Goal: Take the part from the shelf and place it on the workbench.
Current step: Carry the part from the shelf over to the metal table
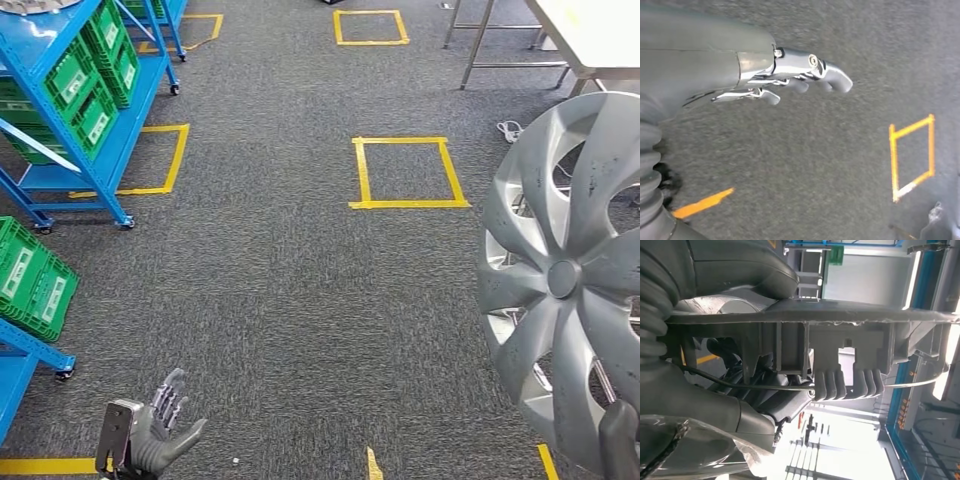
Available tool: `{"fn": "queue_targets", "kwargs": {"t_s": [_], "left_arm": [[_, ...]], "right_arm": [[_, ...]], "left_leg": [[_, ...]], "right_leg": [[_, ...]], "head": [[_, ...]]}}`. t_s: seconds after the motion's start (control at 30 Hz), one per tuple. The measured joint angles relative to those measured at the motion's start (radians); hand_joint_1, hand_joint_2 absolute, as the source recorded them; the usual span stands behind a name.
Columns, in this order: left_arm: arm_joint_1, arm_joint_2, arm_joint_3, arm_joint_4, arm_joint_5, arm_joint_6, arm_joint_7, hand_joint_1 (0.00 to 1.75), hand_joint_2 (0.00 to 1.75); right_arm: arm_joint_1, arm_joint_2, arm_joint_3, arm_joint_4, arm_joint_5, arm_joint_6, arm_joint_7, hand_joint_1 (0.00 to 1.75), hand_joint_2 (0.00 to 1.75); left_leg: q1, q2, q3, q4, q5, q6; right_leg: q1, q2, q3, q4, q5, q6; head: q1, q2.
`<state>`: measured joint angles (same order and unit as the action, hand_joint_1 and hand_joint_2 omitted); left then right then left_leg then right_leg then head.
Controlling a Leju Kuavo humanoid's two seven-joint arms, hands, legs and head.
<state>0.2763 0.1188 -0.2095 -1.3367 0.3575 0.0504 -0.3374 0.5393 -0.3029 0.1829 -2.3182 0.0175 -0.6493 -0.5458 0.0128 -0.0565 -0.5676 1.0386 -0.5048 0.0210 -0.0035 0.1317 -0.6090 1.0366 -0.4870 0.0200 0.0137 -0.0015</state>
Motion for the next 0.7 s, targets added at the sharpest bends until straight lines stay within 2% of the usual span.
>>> {"fn": "queue_targets", "kwargs": {"t_s": [0.03, 0.1, 0.13, 0.17, 0.2, 0.23, 0.27, 0.33, 0.37, 0.4, 0.47, 0.5, 0.53, 0.57, 0.6, 0.63, 0.67, 0.7], "left_arm": [[-0.006, -0.001, -0.001, 0.000, -0.001, -0.001, 0.000, 0.00, 1.75], [-0.012, -0.002, -0.001, 0.001, -0.002, -0.004, 0.000, 0.00, 1.75], [-0.012, -0.002, -0.001, 0.001, -0.002, -0.005, -0.001, 0.00, 1.75], [-0.011, -0.002, -0.001, 0.002, -0.003, -0.005, -0.001, 0.00, 1.75], [-0.011, -0.001, -0.001, 0.002, -0.003, -0.006, -0.001, 0.00, 1.75], [-0.011, -0.001, -0.001, 0.003, -0.003, -0.007, -0.001, 0.00, 1.75], [-0.010, -0.001, -0.001, 0.003, -0.004, -0.008, -0.002, 0.00, 1.75], [-0.001, 0.000, -0.001, 0.003, -0.007, -0.012, -0.006, 0.00, 1.75], [0.005, 0.002, -0.001, 0.003, -0.008, -0.013, -0.008, 0.00, 1.75], [0.013, 0.004, -0.001, 0.002, -0.009, -0.014, -0.011, 0.00, 1.75], [0.022, 0.006, -0.001, 0.002, -0.010, -0.016, -0.013, 0.00, 1.75], [0.023, 0.006, -0.002, 0.001, -0.010, -0.016, -0.012, 0.00, 1.75], [0.021, 0.006, -0.003, 0.001, -0.010, -0.017, -0.012, 0.00, 1.75], [0.019, 0.006, -0.003, 0.000, -0.011, -0.017, -0.011, 0.00, 1.75], [0.018, 0.006, -0.003, 0.000, -0.011, -0.016, -0.010, 0.00, 1.75], [0.019, 0.006, -0.003, 0.000, -0.011, -0.015, -0.009, 0.00, 1.75], [0.020, 0.006, -0.003, 0.000, -0.010, -0.014, -0.009, 0.00, 1.75], [0.021, 0.005, -0.002, 0.000, -0.009, -0.014, -0.008, 0.00, 1.75]], "right_arm": [[-0.002, 0.000, 0.000, 0.000, 0.001, 0.001, 0.001, 1.75, 1.75], [-0.011, 0.001, -0.001, 0.000, 0.002, 0.002, 0.002, 1.75, 1.75], [-0.014, 0.002, -0.001, 0.000, 0.003, 0.003, 0.002, 1.75, 1.75], [-0.016, 0.002, -0.002, 0.000, 0.003, 0.004, 0.002, 1.75, 1.75], [-0.015, 0.003, -0.002, 0.000, 0.003, 0.004, 0.003, 1.75, 1.75], [-0.014, 0.003, -0.002, 0.000, 0.004, 0.005, 0.003, 1.75, 1.75], [-0.011, 0.003, -0.003, 0.000, 0.006, 0.004, 0.002, 1.75, 1.75], [0.003, 0.003, -0.005, 0.000, 0.013, 0.001, -0.003, 1.75, 1.75], [0.013, 0.003, -0.006, -0.001, 0.015, -0.001, -0.008, 1.75, 1.75], [0.022, 0.003, -0.007, -0.002, 0.015, -0.003, -0.012, 1.75, 1.75], [0.035, 0.003, -0.008, -0.003, 0.010, -0.003, -0.021, 1.75, 1.75], [0.037, 0.004, -0.009, -0.004, 0.008, -0.003, -0.022, 1.75, 1.75], [0.036, 0.004, -0.009, -0.005, 0.009, -0.003, -0.019, 1.75, 1.75], [0.031, 0.005, -0.009, -0.006, 0.012, -0.003, -0.014, 1.75, 1.75], [0.027, 0.006, -0.009, -0.006, 0.016, -0.003, -0.008, 1.75, 1.75], [0.023, 0.007, -0.009, -0.006, 0.019, -0.003, -0.005, 1.75, 1.75], [0.021, 0.008, -0.009, -0.006, 0.019, -0.003, -0.005, 1.75, 1.75], [0.019, 0.009, -0.008, -0.006, 0.018, -0.003, -0.006, 1.75, 1.75]], "left_leg": [[0.001, 0.013, 0.004, -0.007, 0.004, 0.007], [-0.001, 0.042, 0.009, -0.014, 0.005, 0.016], [-0.002, 0.056, 0.009, -0.014, 0.004, 0.018], [-0.003, 0.070, 0.010, -0.014, 0.002, 0.019], [-0.004, 0.084, 0.011, -0.014, -0.001, 0.018], [-0.003, 0.096, 0.013, -0.014, -0.004, 0.016], [-0.003, 0.107, 0.017, -0.014, -0.007, 0.013], [-0.005, 0.126, 0.028, -0.012, -0.018, 0.003], [-0.007, 0.134, 0.033, -0.011, -0.023, -0.003], [-0.010, 0.142, 0.037, -0.011, -0.026, -0.008], [-0.009, 0.157, 0.045, -0.014, -0.030, -0.018], [-0.007, 0.151, 0.047, -0.011, -0.037, -0.022], [-0.004, 0.134, 0.042, 0.006, -0.051, -0.027], [-0.002, 0.112, 0.026, 0.044, -0.075, -0.029], [-0.001, 0.087, -0.001, 0.103, -0.106, -0.030], [-0.001, 0.073, -0.035, 0.174, -0.137, -0.029], [-0.002, 0.066, -0.068, 0.237, -0.157, -0.027], [-0.004, 0.063, -0.089, 0.273, -0.159, -0.024]], "right_leg": [[0.001, -0.024, -0.013, 0.020, -0.014, 0.004], [0.002, -0.091, -0.062, 0.119, -0.070, 0.011], [-0.002, -0.110, -0.095, 0.184, -0.099, 0.016], [-0.005, -0.119, -0.121, 0.235, -0.117, 0.020], [-0.009, -0.124, -0.132, 0.257, -0.116, 0.024], [-0.013, -0.129, -0.123, 0.240, -0.097, 0.027], [-0.017, -0.139, -0.093, 0.186, -0.065, 0.030], [-0.018, -0.178, -0.018, 0.054, -0.017, 0.032], [-0.016, -0.191, 0.007, 0.012, -0.008, 0.029], [-0.012, -0.196, 0.018, -0.005, -0.009, 0.024], [-0.009, -0.176, 0.021, -0.007, -0.009, 0.010], [-0.009, -0.165, 0.021, -0.009, -0.009, 0.003], [-0.009, -0.156, 0.022, -0.011, -0.008, -0.004], [-0.010, -0.146, 0.024, -0.013, -0.007, -0.010], [-0.010, -0.137, 0.024, -0.013, -0.007, -0.015], [-0.008, -0.127, 0.025, -0.013, -0.007, -0.019], [-0.006, -0.114, 0.026, -0.013, -0.008, -0.021], [-0.003, -0.102, 0.027, -0.013, -0.008, -0.023]], "head": [[0.002, 0.000], [0.003, 0.000], [0.004, 0.000], [0.003, 0.000], [0.004, 0.000], [0.004, 0.000], [0.004, 0.000], [0.004, 0.000], [0.003, 0.000], [0.003, 0.000], [0.003, 0.000], [0.003, 0.000], [0.002, 0.000], [0.000, 0.000], [-0.001, 0.000], [-0.002, 0.000], [-0.002, 0.000], [-0.002, 0.000]]}}
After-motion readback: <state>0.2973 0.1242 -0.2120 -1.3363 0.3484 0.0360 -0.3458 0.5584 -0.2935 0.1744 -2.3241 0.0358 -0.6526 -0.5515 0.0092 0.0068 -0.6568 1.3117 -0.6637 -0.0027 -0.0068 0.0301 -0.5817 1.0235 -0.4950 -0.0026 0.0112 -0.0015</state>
